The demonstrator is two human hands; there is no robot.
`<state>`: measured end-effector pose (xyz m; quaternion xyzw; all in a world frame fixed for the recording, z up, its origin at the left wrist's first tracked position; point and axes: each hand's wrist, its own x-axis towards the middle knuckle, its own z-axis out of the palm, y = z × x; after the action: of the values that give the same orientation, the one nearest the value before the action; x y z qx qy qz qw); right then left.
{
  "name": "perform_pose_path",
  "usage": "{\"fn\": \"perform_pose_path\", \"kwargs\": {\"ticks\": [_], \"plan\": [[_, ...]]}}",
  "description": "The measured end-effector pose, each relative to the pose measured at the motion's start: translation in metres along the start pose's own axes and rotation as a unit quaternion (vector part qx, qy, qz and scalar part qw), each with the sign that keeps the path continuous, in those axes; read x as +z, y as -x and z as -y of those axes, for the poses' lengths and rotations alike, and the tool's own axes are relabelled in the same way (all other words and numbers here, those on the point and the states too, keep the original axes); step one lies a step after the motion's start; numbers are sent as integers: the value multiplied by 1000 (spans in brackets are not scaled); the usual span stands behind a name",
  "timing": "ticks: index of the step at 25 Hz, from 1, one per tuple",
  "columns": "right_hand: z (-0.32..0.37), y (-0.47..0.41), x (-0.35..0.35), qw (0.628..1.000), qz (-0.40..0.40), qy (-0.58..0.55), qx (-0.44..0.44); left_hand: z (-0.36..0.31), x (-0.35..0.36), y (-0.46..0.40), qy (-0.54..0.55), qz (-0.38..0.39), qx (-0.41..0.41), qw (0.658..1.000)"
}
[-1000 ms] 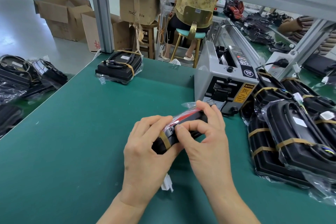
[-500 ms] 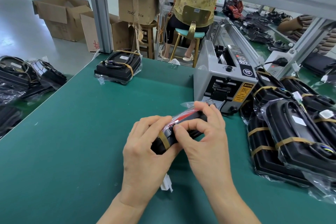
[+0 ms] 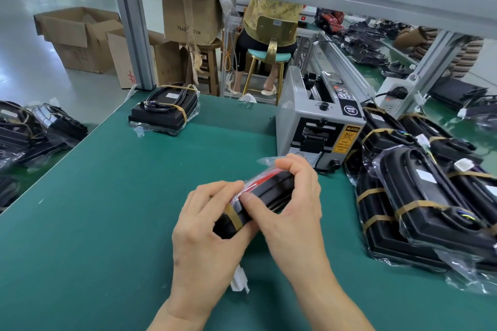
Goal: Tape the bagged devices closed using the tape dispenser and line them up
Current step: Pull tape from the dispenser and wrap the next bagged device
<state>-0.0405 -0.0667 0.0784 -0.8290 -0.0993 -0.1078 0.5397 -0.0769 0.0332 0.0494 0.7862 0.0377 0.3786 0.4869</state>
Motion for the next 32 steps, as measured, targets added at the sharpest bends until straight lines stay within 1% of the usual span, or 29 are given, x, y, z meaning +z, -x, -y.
{"fn": "perform_pose_path", "kwargs": {"ticks": [3,7,13,16,17,19,21,22,24,25,26,28,29,30,31,32], "plan": [[1,-6,-4,999,6,33,5,1,-1,0,6,0,-7,1000],[-1,-17,-8,999,-29,23,19,4,-3,0,-13,18,-10,1000],[1,-8,-8,999,6,39,-14,5,-5,0,-16,24,-2,1000],[-10,-17,-24,999,-30,42,-6,8,-14,-2,-7,30,-12,999],[-13,-19,-30,999,-25,34,-7,8,-17,-4,-7,32,-14,999],[-17,-20,-34,999,9,25,-33,9,-20,-7,-16,45,-14,999],[-18,-24,-35,995,42,47,-77,7,-20,-8,-17,62,-11,998],[-18,-29,-36,991,72,61,-98,7,-23,-8,-15,66,-9,998],[-21,-42,-45,973,168,79,-134,10,-36,-10,0,67,-11,998],[-24,-47,-48,963,221,75,-138,13,-45,-12,9,69,-12,997],[-28,-50,-50,953,271,53,-128,17,-56,-15,15,77,-15,997],[-34,-52,-51,935,347,-44,-62,23,-75,-20,18,106,-31,994],[-36,-52,-49,927,360,-104,-26,25,-83,-23,11,122,-41,992],[-39,-52,-46,923,352,-154,-1,25,-87,-25,-6,132,-48,990],[-42,-53,-44,924,333,-189,13,22,-88,-27,-39,134,-42,989],[-44,-55,-41,926,315,-207,19,18,-87,-29,-85,131,-16,988]]}}
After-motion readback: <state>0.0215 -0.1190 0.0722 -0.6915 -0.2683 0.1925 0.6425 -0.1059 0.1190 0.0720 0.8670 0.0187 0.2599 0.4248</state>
